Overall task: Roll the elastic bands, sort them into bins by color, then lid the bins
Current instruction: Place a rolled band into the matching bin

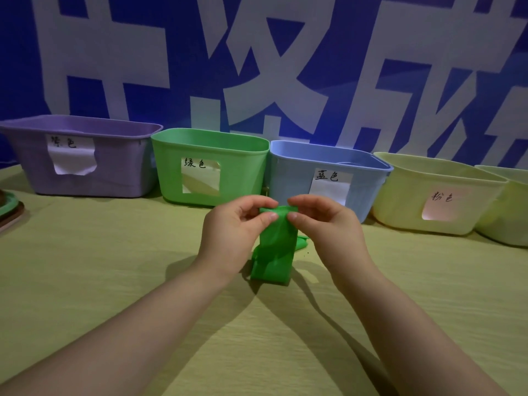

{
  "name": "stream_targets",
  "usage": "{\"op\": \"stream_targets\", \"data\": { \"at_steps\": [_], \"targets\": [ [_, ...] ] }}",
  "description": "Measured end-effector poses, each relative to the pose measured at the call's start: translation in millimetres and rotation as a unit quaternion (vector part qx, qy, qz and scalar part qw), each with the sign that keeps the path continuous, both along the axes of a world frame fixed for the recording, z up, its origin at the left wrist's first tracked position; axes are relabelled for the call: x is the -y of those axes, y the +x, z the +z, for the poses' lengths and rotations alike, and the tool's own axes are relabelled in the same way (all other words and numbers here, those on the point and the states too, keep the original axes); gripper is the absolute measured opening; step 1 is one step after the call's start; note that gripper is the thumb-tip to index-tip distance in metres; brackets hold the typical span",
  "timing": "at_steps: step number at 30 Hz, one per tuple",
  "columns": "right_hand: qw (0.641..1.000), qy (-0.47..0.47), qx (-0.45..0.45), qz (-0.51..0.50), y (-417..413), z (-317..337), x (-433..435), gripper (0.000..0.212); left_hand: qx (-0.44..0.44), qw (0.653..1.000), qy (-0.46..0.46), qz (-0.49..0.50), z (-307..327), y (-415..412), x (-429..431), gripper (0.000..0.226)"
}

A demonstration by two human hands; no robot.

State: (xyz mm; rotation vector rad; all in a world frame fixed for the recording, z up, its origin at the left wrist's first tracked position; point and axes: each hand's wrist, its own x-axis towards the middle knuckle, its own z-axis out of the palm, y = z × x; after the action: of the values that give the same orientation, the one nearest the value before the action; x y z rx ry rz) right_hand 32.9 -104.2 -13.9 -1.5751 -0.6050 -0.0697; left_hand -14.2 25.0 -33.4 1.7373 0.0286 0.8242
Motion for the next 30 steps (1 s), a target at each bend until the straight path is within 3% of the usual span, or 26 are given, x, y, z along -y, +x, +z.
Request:
{"op": "stream_targets", "data": {
  "at_steps": [11,16,21,25,28,30],
  "targets": [
    [0.996,0.006,-0.057,0.067,4.6,-3.6,3.0,0.023,0.012,0.998,-0.016,-0.054,1.7,-0.1,0.2,0.028],
    [0.999,-0.041,0.014,0.003,1.7,-0.6,2.1,0.023,0.004,0.999,0.047,0.004,-0.3,-1.7,2.4,0.029],
    [0.991,-0.086,0.085,-0.06,-2.2,-1.3,0.0,0.024,0.026,0.998,0.031,0.052,-2.1,-0.8,4.6,0.029],
    [0.971,-0.158,0.151,-0.098,-3.0,-2.9,-1.9,0.013,0.012,0.997,0.038,0.072,-1.9,-0.2,3.0,0.029],
    [0.962,-0.186,0.166,-0.114,-2.5,-3.4,-2.1,0.003,0.012,0.993,0.085,0.085,-2.3,-0.3,2.4,0.024],
    [0.957,-0.2,0.173,-0.115,-2.3,-3.6,-1.6,0.01,0.015,0.986,0.137,0.094,-3.4,-0.3,2.0,0.013]
  ]
}}
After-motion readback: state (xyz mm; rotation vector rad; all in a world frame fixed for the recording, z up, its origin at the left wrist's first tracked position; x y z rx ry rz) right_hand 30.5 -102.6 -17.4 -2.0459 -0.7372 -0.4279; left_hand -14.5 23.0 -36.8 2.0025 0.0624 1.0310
